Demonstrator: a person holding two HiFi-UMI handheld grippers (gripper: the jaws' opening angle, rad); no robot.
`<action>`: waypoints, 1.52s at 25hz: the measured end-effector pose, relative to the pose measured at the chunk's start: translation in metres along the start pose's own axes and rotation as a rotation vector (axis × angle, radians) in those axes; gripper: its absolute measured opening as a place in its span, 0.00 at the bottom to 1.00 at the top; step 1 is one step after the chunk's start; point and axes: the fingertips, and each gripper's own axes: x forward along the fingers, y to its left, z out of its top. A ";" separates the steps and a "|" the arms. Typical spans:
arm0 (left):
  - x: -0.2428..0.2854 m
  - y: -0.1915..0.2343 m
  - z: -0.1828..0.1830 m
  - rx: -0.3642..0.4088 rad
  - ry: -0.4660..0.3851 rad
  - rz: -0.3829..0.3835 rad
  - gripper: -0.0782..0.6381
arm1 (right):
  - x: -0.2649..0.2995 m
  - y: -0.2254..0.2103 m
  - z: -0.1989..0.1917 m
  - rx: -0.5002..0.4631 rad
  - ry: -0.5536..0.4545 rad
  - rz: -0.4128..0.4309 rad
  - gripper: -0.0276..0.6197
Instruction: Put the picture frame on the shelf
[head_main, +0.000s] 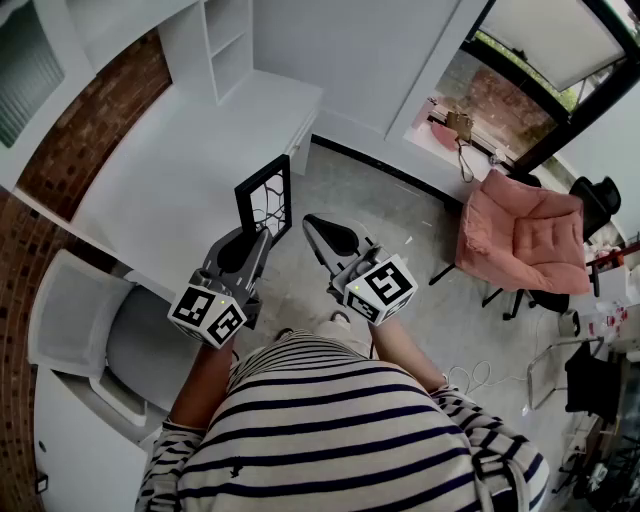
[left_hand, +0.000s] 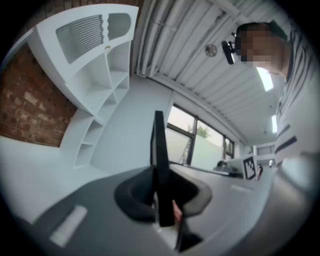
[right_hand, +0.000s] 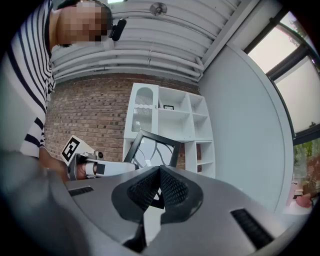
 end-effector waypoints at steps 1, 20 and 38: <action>0.000 0.000 0.001 -0.007 -0.006 0.000 0.19 | 0.000 0.000 0.001 -0.003 0.003 0.001 0.05; 0.002 -0.003 0.007 -0.024 -0.044 -0.032 0.19 | 0.008 0.000 0.009 0.001 -0.036 0.037 0.05; 0.000 0.000 0.000 -0.062 -0.040 -0.055 0.19 | 0.018 0.002 -0.002 0.038 -0.020 0.034 0.05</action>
